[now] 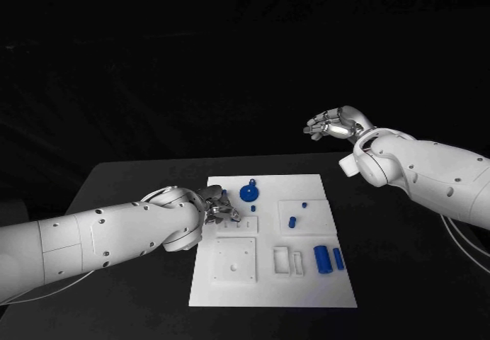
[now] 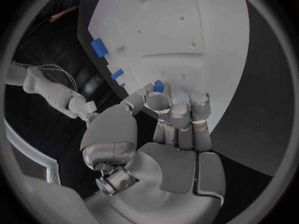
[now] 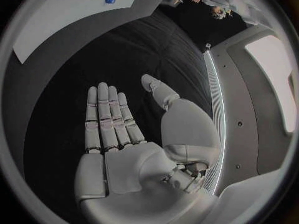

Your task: Assemble the parts on the task board

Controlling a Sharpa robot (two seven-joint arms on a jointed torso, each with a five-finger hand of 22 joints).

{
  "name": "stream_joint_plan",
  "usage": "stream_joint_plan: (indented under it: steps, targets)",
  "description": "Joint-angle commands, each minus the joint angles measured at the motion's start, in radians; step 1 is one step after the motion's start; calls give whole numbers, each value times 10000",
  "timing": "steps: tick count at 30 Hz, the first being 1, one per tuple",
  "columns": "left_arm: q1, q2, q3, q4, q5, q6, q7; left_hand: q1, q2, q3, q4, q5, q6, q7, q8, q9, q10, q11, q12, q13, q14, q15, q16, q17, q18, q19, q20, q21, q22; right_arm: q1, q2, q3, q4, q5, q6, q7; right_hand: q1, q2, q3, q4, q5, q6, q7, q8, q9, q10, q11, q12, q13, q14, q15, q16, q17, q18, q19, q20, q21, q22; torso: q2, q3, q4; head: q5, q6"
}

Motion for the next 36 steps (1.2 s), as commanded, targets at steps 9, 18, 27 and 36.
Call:
stream_joint_plan:
  steps: [9,18,27,36]
  targets:
    - [-38,114,7,-137,-208,105,164,-168,140,15,100,-101,1611,-762,23,3318,-302,-195,143,21,459,-547,132,-72,229,-1,-849,92,183,11,176,6,-144,71,345,143,21,151,-91,-3,126,59,-3,119,-70,178,-19,-192,-287,-10,94,-198,-117,74,-66,95,-95,-49,3,12,-4,7,-127]
    - [-145,220,8,-239,-215,294,161,-183,179,49,81,0,1619,-761,8,3289,-328,-195,169,18,437,-548,153,-108,242,-30,-846,112,181,10,187,6,-117,67,338,130,10,152,-118,-5,155,47,1,123,-116,234,-7,-288,-442,9,115,-273,-195,100,-90,131,-131,-67,2,4,-12,34,-197]
    - [-218,234,8,-295,-219,363,138,-204,200,65,47,107,1631,-762,1,3268,-343,-195,193,14,426,-549,176,-140,250,-49,-843,133,179,10,196,6,-115,67,344,126,5,150,-132,-3,155,41,5,126,-138,258,-1,-329,-514,16,129,-305,-228,112,-106,149,-150,-76,-1,-8,-8,22,-238]
    - [-229,206,8,-254,-279,491,98,-217,227,104,-58,419,1655,-764,-3,3234,-361,-199,234,1,411,-552,226,-200,263,-72,-836,174,171,9,214,6,-133,67,368,125,-12,152,-151,1,157,36,8,128,-156,282,5,-357,-569,28,138,-325,-252,123,-114,164,-166,-86,-4,-14,-2,38,-265]
